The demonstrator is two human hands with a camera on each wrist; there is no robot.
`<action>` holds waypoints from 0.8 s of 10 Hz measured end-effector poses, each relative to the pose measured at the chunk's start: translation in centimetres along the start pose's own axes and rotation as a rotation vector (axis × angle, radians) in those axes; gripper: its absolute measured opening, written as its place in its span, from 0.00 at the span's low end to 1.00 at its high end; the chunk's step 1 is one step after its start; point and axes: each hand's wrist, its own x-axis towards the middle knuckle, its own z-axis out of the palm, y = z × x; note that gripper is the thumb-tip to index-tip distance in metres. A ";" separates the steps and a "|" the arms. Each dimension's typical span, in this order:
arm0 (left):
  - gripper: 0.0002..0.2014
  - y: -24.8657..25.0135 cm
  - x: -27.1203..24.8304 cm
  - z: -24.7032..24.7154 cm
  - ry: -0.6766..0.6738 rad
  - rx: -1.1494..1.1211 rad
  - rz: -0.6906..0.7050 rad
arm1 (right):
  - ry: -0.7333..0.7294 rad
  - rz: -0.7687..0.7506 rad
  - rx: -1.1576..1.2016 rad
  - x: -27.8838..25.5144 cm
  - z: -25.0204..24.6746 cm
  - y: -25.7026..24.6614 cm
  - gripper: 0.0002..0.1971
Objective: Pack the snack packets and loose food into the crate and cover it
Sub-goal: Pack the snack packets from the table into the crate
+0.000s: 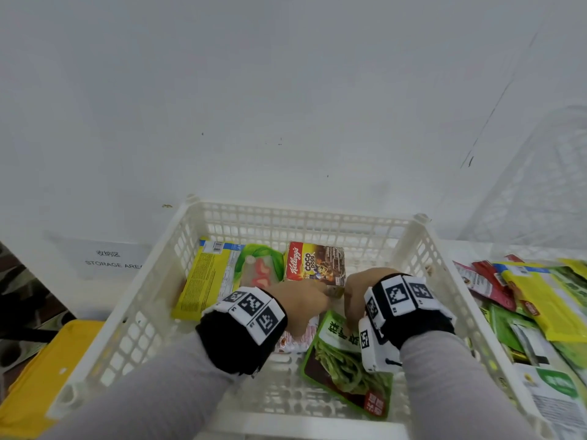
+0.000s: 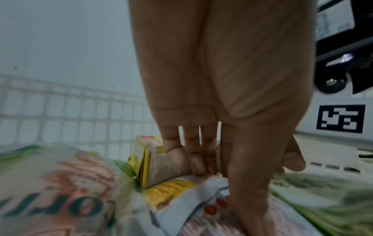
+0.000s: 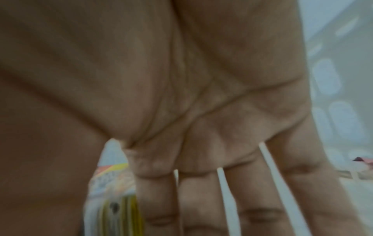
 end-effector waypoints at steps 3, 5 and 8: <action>0.16 -0.3 0.1 0.2 0.154 -0.015 0.023 | 0.007 -0.101 0.188 -1.2 -1.8 2.0 0.07; 0.17 -0.2 0.4 0.0 0.070 0.058 0.127 | 0.497 0.145 0.484 -2.9 -3.2 6.3 0.07; 0.10 -0.6 0.5 0.0 0.293 -0.059 0.160 | 0.696 0.320 0.731 0.9 -2.2 4.5 0.19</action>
